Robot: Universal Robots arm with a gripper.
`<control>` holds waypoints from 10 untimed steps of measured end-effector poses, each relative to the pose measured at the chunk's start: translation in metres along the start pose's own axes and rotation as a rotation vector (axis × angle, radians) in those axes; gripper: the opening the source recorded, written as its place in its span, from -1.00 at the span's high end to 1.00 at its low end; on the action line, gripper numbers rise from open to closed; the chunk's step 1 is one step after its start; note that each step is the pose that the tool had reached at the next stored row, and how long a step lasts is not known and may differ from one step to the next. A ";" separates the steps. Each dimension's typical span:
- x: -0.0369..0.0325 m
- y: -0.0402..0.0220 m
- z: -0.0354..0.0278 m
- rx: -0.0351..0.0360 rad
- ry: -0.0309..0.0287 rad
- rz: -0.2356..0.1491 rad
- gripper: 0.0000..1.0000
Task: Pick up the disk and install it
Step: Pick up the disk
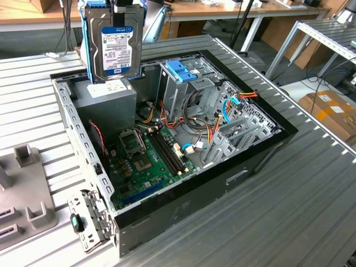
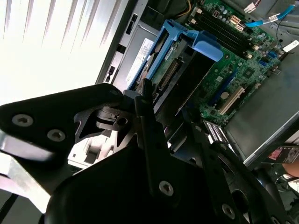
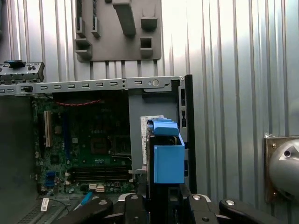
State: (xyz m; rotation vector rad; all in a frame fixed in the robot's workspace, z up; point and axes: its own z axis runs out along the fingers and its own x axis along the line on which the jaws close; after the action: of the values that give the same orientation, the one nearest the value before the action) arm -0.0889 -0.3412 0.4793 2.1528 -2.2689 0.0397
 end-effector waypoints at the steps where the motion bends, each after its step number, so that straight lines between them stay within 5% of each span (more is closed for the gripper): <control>1: -0.0001 -0.0017 0.0000 0.0000 0.0001 0.000 0.30; 10: -0.0010 -0.0189 0.0001 0.0000 0.0000 0.000 0.30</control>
State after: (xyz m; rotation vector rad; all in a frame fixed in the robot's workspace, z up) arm -0.0699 -0.3412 0.4793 2.1527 -2.2689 0.0398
